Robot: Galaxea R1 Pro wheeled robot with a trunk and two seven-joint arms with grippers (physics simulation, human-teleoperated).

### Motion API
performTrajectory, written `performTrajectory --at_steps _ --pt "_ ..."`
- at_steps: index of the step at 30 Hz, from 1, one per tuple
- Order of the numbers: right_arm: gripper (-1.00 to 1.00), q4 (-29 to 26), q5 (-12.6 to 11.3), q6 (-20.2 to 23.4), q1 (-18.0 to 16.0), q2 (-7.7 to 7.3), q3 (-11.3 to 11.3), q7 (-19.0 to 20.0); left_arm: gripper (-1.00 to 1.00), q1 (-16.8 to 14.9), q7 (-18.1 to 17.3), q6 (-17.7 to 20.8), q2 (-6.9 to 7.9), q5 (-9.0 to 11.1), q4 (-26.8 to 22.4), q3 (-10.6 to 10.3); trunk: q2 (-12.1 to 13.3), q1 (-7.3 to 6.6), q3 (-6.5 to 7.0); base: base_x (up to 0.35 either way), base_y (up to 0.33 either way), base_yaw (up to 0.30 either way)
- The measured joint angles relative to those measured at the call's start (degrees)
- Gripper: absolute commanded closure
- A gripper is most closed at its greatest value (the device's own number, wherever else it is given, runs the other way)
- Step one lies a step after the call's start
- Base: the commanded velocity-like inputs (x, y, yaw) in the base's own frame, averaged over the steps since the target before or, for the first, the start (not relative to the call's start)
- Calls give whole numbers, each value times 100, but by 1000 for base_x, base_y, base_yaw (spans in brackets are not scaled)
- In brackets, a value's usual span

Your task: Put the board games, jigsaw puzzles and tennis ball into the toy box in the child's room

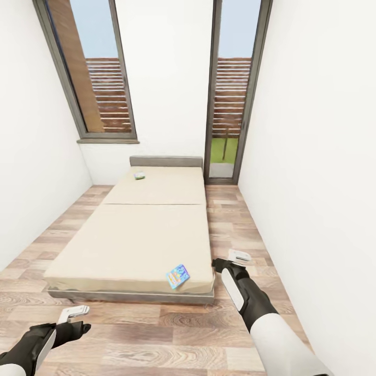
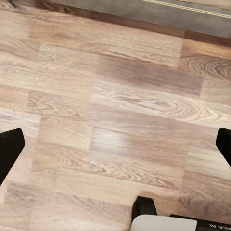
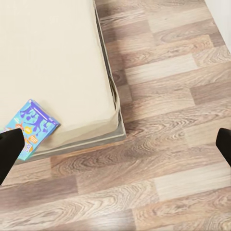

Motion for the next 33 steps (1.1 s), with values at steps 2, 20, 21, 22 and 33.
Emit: performTrajectory --at_steps 2,20,21,22,33 --pt "-100 -1 1 0 -1 0 -3 1 -100 0 -1 -1 0 7 1 0 0 0 0 2 248 0" --pt "-100 -15 5 49 -3 -40 -406 1171 -100 -50 -943 574 179 49 -167 74 0 0 0 0 52 0" --pt "-100 -13 3 52 -3 -66 -458 1271 -100 -56 -1084 698 226 49 -212 73 0 0 0 0 2 0" --pt "-100 -11 1 55 -1 -94 -511 1367 -100 -60 -1233 824 276 49 -261 73 0 0 0 0 1 0" --pt "-100 8 -18 66 -2 -333 -1270 2271 -100 -85 -3710 2533 661 1 -1428 74 0 0 0 0 0 0"
